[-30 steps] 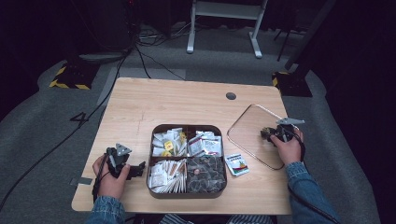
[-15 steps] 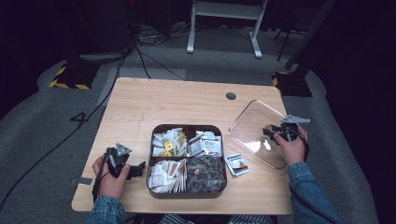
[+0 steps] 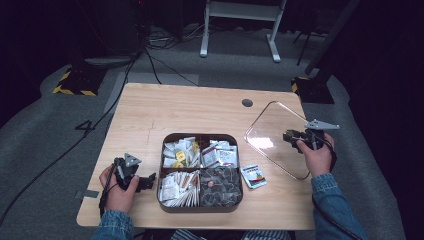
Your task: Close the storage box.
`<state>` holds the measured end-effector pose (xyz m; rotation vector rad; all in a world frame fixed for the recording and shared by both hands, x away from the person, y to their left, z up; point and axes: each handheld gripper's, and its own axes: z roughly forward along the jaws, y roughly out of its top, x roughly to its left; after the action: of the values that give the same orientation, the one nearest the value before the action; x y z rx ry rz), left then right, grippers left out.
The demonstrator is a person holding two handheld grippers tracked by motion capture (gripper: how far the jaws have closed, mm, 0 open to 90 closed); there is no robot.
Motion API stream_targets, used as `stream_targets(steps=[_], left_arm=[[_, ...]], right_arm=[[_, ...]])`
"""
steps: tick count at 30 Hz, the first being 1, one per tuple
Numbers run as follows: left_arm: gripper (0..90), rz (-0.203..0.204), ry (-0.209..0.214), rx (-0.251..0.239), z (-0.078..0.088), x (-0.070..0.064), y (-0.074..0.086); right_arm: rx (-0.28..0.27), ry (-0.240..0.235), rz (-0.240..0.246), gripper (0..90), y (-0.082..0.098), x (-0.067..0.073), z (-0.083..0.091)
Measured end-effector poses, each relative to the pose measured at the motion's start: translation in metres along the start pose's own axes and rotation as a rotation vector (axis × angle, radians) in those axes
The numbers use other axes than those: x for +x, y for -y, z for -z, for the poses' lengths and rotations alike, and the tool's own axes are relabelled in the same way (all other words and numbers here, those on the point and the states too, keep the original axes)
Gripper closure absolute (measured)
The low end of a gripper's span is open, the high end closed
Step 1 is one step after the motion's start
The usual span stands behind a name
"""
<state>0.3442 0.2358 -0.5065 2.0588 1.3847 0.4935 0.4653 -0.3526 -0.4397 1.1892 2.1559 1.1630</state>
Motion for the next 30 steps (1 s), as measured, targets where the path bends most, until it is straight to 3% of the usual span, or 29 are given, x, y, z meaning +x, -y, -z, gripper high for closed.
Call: stream_targets(steps=[9, 16, 22, 30], left_arm=[[0.1, 0.001, -0.001, 0.0, 0.0, 0.0, 0.0], [0.1, 0.004, -0.002, 0.0, 0.0, 0.0, 0.0], [0.1, 0.004, -0.003, 0.001, 0.0, 0.0, 0.0], [0.1, 0.004, -0.003, 0.001, 0.0, 0.0, 0.0]], right_arm=[[-0.041, -0.091, 0.054, 58.8, -0.032, 0.027, 0.003], [-0.052, -0.183, 0.133, 58.8, -0.057, 0.064, 0.0], [-0.052, -0.286, 0.153, 58.7, -0.074, 0.095, 0.001], [-0.021, -0.354, 0.206, 58.8, -0.084, 0.133, -0.006]])
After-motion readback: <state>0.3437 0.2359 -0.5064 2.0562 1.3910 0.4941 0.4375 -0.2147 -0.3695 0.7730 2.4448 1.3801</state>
